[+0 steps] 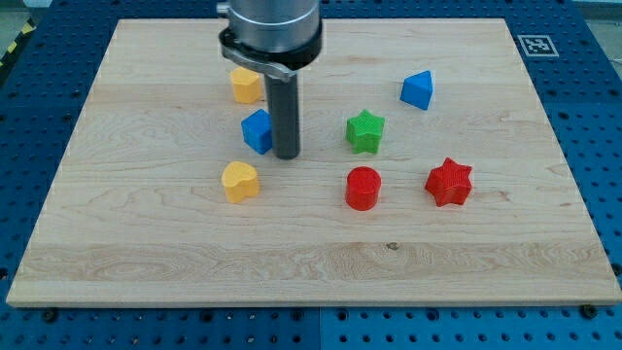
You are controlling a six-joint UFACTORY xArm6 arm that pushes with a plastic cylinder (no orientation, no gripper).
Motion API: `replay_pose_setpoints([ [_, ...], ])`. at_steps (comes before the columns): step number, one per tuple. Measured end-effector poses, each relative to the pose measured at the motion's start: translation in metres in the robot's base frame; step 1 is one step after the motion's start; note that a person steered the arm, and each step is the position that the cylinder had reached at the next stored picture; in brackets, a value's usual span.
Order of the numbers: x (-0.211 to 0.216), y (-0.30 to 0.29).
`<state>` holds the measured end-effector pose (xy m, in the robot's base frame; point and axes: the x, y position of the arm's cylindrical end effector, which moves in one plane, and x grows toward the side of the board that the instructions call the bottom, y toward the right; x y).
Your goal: Slide the green star towards the center right
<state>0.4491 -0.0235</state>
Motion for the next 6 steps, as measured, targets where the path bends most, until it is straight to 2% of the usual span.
replay_pose_setpoints([
  [2, -0.018, 0.048],
  [4, -0.019, 0.106],
  [6, -0.020, 0.096],
])
